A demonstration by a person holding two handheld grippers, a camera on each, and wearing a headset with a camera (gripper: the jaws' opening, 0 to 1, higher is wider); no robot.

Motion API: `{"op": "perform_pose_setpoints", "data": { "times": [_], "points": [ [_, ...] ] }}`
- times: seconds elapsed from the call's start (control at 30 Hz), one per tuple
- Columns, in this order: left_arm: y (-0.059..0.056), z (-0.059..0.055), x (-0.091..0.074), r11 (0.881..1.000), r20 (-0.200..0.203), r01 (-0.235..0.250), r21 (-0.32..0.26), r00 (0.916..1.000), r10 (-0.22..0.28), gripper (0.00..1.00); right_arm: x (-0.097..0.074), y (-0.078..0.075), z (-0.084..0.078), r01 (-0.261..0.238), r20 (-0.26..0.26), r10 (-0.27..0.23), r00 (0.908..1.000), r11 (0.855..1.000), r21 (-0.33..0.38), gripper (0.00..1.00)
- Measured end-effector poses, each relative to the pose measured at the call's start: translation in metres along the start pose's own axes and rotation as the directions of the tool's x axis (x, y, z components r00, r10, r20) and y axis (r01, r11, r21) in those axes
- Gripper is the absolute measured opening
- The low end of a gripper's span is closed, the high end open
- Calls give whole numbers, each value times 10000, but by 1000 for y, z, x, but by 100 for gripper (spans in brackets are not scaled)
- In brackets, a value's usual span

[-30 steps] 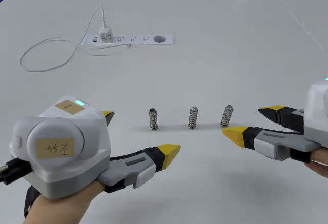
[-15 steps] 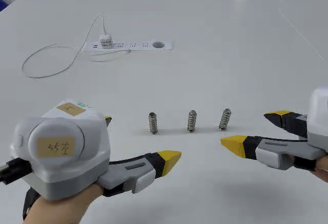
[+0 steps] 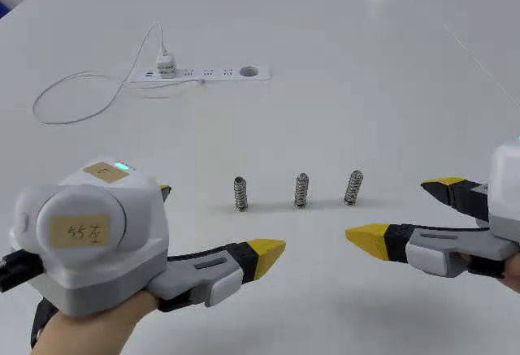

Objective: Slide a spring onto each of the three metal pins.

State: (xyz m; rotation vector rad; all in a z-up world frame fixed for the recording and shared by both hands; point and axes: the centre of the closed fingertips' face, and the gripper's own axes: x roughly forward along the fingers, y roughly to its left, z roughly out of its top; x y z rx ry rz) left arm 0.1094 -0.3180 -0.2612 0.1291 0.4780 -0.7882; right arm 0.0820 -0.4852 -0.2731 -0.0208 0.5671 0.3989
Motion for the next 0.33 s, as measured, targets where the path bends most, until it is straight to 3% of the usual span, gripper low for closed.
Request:
{"op": "perform_pose_setpoints", "data": {
  "times": [0.33],
  "points": [
    [-1, -1, -3, 10000, -8, 35, -90, 10000, -35, 96, -2, 4, -1, -74, -50, 74, 10000, 10000, -44, 85]
  ]
}}
